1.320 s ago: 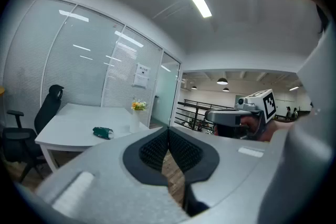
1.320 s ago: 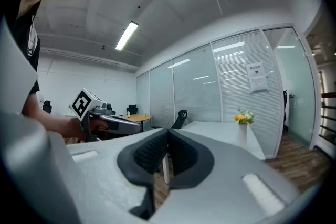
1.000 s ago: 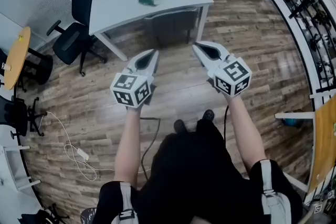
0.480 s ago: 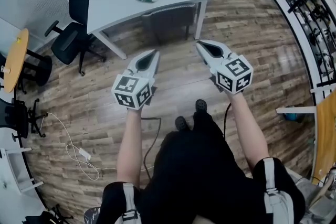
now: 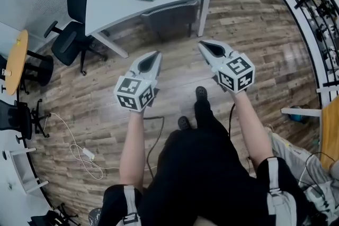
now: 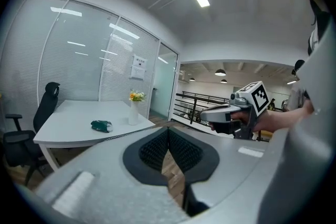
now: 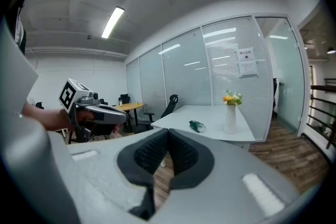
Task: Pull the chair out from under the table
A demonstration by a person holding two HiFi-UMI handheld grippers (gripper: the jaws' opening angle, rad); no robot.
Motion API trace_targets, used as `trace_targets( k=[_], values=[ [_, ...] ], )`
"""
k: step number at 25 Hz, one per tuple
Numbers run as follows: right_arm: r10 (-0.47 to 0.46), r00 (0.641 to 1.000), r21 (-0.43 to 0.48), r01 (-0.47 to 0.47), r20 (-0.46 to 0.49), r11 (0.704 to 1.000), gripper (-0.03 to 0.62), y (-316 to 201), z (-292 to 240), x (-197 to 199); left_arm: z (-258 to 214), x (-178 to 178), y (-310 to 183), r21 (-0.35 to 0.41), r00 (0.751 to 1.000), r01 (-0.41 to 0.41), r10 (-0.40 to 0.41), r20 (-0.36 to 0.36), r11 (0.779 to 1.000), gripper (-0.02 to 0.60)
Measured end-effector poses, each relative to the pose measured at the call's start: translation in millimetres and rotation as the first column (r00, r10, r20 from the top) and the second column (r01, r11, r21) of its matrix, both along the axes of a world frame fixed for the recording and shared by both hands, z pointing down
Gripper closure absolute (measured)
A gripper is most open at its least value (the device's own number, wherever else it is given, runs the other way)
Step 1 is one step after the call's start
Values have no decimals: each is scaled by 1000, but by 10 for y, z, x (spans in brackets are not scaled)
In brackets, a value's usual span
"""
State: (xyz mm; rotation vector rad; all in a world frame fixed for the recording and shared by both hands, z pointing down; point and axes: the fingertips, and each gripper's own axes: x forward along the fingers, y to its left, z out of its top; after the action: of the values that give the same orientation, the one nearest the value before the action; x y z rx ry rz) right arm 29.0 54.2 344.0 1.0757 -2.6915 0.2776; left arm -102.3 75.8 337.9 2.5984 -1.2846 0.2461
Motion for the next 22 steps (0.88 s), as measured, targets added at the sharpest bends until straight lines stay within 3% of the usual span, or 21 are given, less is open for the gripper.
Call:
trace_targets(
  k=[12, 22],
  values=[
    [-127, 992, 6, 127, 11, 992, 591, -907, 35, 127, -67, 239, -895, -32, 993, 110, -112, -36, 993, 571],
    [-209, 978, -19, 209, 10, 978, 591, -1580, 170, 549, 94, 549, -1442, -98, 984, 179, -180, -2, 979, 571]
  ],
)
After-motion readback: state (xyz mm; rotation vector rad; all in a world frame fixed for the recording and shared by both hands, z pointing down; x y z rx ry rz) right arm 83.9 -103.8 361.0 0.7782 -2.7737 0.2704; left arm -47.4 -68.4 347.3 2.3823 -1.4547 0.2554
